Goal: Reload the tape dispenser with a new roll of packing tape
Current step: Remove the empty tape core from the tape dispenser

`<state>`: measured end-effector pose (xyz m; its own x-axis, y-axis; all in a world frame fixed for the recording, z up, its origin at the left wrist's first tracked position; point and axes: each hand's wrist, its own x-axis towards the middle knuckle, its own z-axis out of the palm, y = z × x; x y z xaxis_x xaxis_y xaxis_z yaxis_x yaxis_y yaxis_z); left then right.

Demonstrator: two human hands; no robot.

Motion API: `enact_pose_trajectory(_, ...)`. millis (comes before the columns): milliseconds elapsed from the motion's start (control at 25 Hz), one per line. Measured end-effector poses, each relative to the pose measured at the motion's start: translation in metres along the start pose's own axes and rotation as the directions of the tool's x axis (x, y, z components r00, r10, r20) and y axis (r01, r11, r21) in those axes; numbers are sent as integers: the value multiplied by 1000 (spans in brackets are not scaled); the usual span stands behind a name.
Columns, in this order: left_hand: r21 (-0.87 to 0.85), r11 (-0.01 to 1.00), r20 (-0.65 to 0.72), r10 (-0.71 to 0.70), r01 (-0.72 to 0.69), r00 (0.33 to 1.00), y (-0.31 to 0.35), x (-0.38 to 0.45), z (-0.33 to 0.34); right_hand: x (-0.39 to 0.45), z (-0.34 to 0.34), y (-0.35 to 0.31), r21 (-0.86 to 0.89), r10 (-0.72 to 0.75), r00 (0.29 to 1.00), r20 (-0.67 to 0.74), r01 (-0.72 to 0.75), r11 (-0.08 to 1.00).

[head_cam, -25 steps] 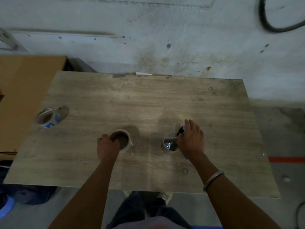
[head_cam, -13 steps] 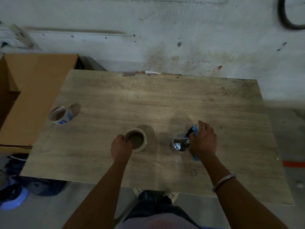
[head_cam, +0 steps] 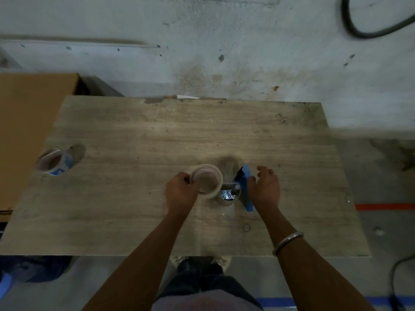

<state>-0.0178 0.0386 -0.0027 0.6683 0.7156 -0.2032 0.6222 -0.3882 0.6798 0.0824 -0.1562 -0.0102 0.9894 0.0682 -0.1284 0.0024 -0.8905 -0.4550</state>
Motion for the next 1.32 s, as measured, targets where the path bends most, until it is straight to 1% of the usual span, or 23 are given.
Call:
enact_pose_trajectory(80, 3, 999, 18, 46, -46, 999, 8, -3, 8, 0, -4, 0, 73, 1, 1000, -16, 0, 997)
enact_pose_trajectory(200, 32, 991, 43, 125, -127, 991, 19, -7, 16, 3, -9, -1, 125, 11, 998, 56, -18, 992)
enact_pose_trajectory(320, 49, 981, 69, 184, -188, 980, 29, -12, 19, 1, -12, -2, 32, -28, 990, 139, 24, 999)
enact_pose_trajectory(440, 35, 977, 95, 206, -210, 974, 37, -16, 22, -3, -10, -1, -50, -46, 979, 201, 57, 997)
enact_pose_trajectory(720, 31, 971, 166, 228, -237, 959, 34, -16, 34, -7, -7, 5, -182, -171, 964, 205, 209, 961)
enact_pose_trajectory(1040, 3, 960, 189, 275, -280, 943, 23, -12, 38, -11, -3, 2, -187, -202, 964, 175, 234, 954)
enact_pose_trajectory(1120, -8, 961, 201, 271, -275, 941, 20, -11, 40, -11, -2, 3, -197, -198, 964, 176, 231, 953)
enact_pose_trajectory(1240, -29, 975, 201, 223, -222, 954, 16, -10, 42, -10, 0, 4, -196, -180, 966, 184, 215, 957)
enact_pose_trajectory(1320, -31, 990, 233, 143, -140, 962, 16, -11, 44, -10, 1, 3, -197, -198, 963, 185, 234, 952)
